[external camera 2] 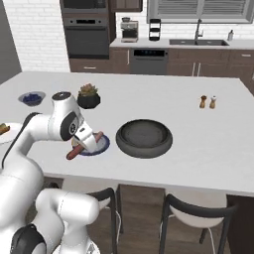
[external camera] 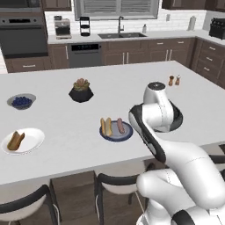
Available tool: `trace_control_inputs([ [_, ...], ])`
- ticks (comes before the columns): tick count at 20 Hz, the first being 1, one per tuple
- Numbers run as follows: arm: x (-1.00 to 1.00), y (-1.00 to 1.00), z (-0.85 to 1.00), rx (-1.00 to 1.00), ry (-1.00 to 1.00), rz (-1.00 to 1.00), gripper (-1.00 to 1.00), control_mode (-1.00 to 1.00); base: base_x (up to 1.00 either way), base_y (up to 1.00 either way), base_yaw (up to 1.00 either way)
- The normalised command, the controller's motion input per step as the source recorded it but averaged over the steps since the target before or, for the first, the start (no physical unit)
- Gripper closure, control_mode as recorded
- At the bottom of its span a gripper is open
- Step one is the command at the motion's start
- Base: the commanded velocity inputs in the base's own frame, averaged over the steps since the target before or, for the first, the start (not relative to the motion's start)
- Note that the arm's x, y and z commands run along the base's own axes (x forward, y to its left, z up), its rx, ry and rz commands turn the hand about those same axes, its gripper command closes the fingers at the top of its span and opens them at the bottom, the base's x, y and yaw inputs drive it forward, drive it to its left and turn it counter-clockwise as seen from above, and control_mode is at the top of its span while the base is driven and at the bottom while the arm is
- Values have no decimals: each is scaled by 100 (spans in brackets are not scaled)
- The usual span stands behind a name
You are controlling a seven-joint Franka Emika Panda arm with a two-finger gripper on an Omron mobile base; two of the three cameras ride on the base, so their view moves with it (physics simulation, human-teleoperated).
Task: Place one bun and one sausage from the bowl on each plate.
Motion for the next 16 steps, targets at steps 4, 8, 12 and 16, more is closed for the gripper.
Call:
trace_control_inputs([
  [4,0,0,0,0,0,0,100,100,0,100,-2],
  [8,0,0,0,0,0,0,100,100,-56,100,0],
  [12,0,0,0,0,0,0,100,100,-73,99,0],
  [16,0,0,0,0,0,0,100,100,8,98,-3],
])
